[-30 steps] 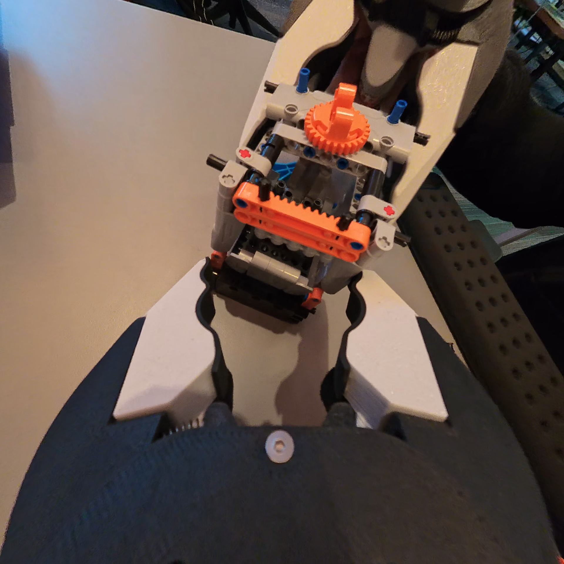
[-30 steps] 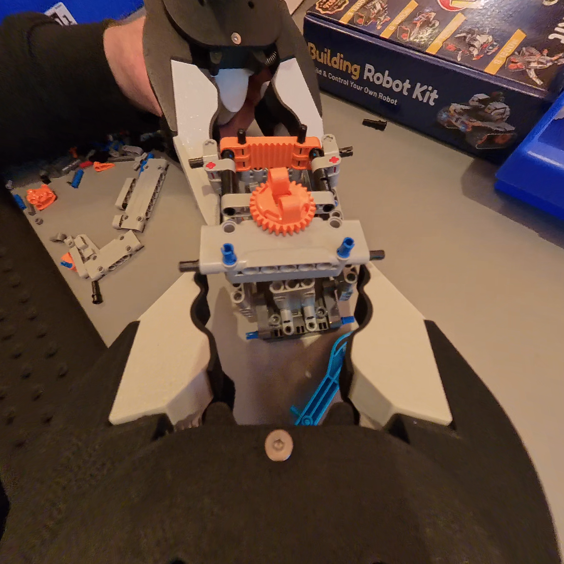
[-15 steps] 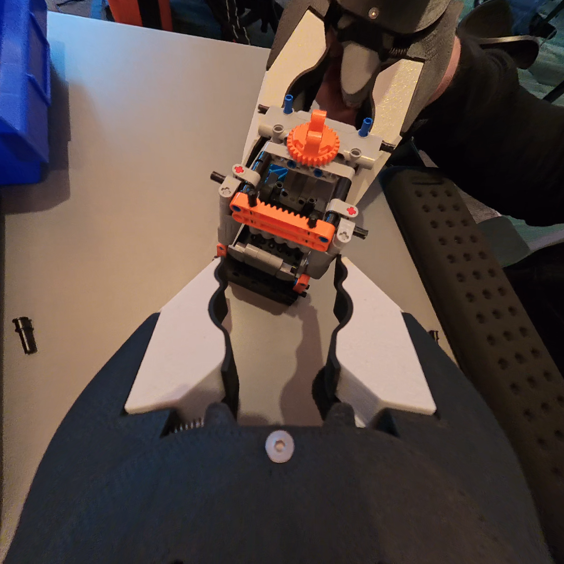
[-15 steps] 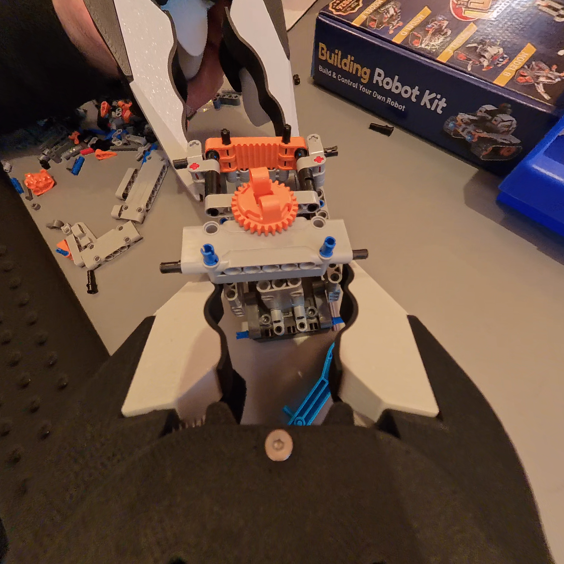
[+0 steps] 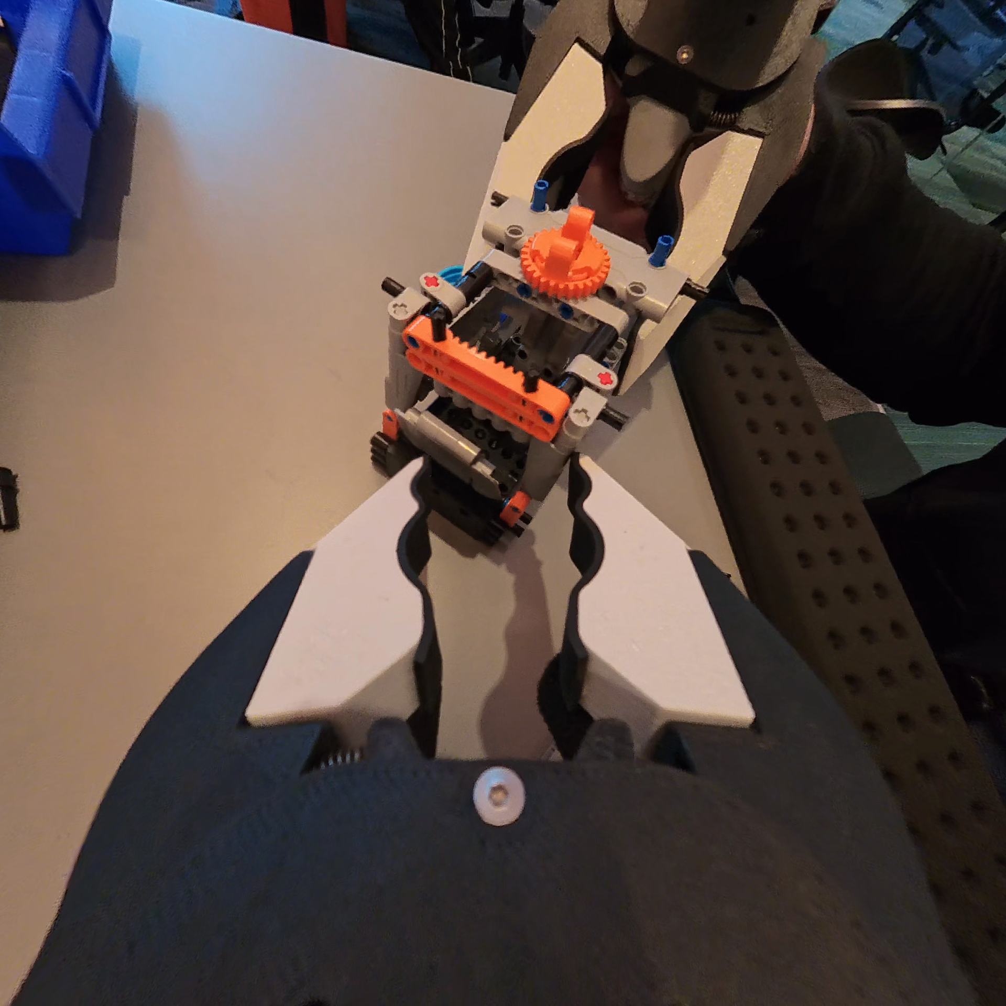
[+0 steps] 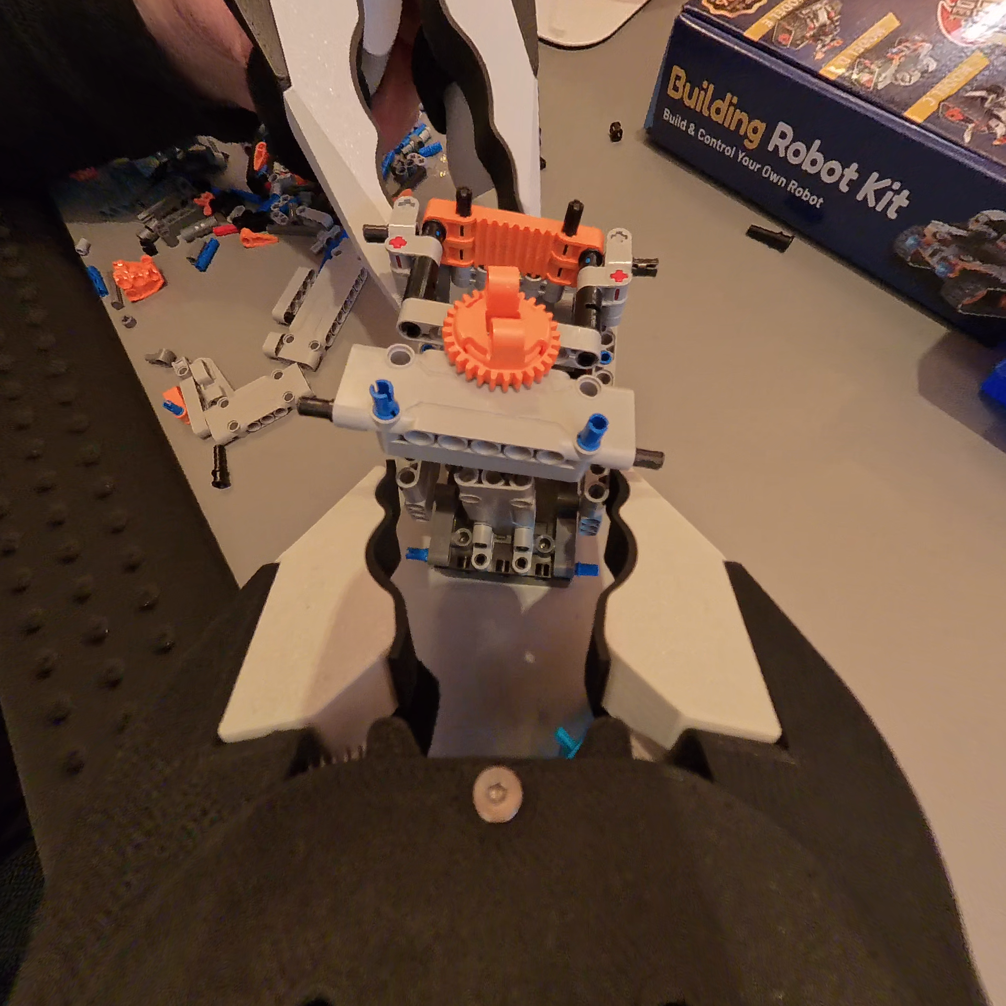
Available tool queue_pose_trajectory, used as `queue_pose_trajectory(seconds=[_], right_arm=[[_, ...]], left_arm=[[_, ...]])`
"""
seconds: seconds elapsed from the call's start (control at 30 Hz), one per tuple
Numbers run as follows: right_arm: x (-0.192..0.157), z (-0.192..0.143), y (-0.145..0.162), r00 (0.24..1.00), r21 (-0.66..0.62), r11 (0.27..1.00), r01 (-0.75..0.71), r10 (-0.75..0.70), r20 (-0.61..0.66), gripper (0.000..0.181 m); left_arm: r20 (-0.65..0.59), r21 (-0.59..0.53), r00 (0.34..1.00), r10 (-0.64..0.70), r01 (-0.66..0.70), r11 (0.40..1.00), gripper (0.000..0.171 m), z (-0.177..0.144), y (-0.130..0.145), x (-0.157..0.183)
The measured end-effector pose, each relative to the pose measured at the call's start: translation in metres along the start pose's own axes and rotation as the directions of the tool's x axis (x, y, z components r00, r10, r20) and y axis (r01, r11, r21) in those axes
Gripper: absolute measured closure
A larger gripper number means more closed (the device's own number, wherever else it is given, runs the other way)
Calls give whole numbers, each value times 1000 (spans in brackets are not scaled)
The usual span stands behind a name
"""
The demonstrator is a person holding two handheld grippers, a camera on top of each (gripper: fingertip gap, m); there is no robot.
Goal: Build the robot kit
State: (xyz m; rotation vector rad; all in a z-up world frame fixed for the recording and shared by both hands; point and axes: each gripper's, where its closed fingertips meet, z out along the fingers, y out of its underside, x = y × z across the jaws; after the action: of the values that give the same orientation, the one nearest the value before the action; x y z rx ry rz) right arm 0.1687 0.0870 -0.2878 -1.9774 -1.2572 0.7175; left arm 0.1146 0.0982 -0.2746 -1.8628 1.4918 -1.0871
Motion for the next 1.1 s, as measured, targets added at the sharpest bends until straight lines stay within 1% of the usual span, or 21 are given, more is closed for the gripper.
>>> queue_pose_trajectory(seconds=[0.1,0.13,0.17,0.2,0.27,0.3,0.33,0.4,0.43,0.47,0.53,0.6,0.63,0.67,0.73,0.83,0.93,1.03,1.1], right_arm=[[-1,-7,4,999,-30,999,-11,9,-41,105],[0,-14,4,997,-34,999,-12,10,-76,102],[2,-24,2,993,-29,999,-17,13,-119,102],[2,-34,0,987,-34,999,-18,12,-161,107],[-4,-53,-12,972,-48,999,22,-33,-234,123],[-11,-58,-22,966,-52,997,51,-63,-250,134],[-20,-59,-34,967,-60,996,73,-85,-242,136],[-34,-47,-54,970,-101,989,106,-125,-210,136],[-37,-37,-60,969,-138,983,118,-145,-203,135],[-38,-27,-64,967,-177,976,131,-165,-195,138],[-33,-9,-66,967,-255,960,118,-169,-191,145],[-27,4,-60,974,-338,937,82,-147,-173,146],[-25,9,-58,975,-363,929,76,-145,-166,149],[-25,12,-59,980,-365,928,72,-135,-148,156],[-21,13,-59,983,-378,925,44,-109,-151,159],[-19,12,-58,981,-397,916,56,-124,-148,159],[-18,10,-61,983,-375,926,49,-112,-149,160],[-17,9,-60,981,-384,922,42,-112,-159,153],[-19,10,-58,983,-397,916,50,-116,-143,159]], left_arm=[[-4,8,1000,-1,1,1000,132,0,2,1],[-5,2,1000,-5,5,1000,132,0,5,2],[-10,2,1000,-5,5,1000,132,-1,6,3],[-19,10,1000,-2,3,1000,133,-2,7,5],[-24,8,1000,-3,4,1000,136,-2,11,7],[-27,-1,1000,2,-2,1000,138,-1,14,8],[-18,-6,1000,7,-7,1000,139,1,15,7],[-21,-2,1000,10,-10,1000,142,7,16,9],[-19,1,1000,18,-18,1000,145,9,16,10],[-4,6,1000,28,-28,1000,147,11,16,10],[2,-2,1000,31,-31,1000,147,15,18,12],[14,10,999,30,-30,999,147,17,17,11],[-3,7,1000,27,-27,1000,146,20,18,14],[-4,-2,1000,28,-28,1000,145,22,19,14],[6,-2,999,37,-37,999,146,24,20,12],[0,-4,1000,22,-22,1000,147,27,21,10],[12,-6,1000,22,-22,1000,143,28,20,7],[14,-4,1000,26,-26,1000,142,29,18,6],[20,-20,999,27,-26,999,142,32,20,4]])
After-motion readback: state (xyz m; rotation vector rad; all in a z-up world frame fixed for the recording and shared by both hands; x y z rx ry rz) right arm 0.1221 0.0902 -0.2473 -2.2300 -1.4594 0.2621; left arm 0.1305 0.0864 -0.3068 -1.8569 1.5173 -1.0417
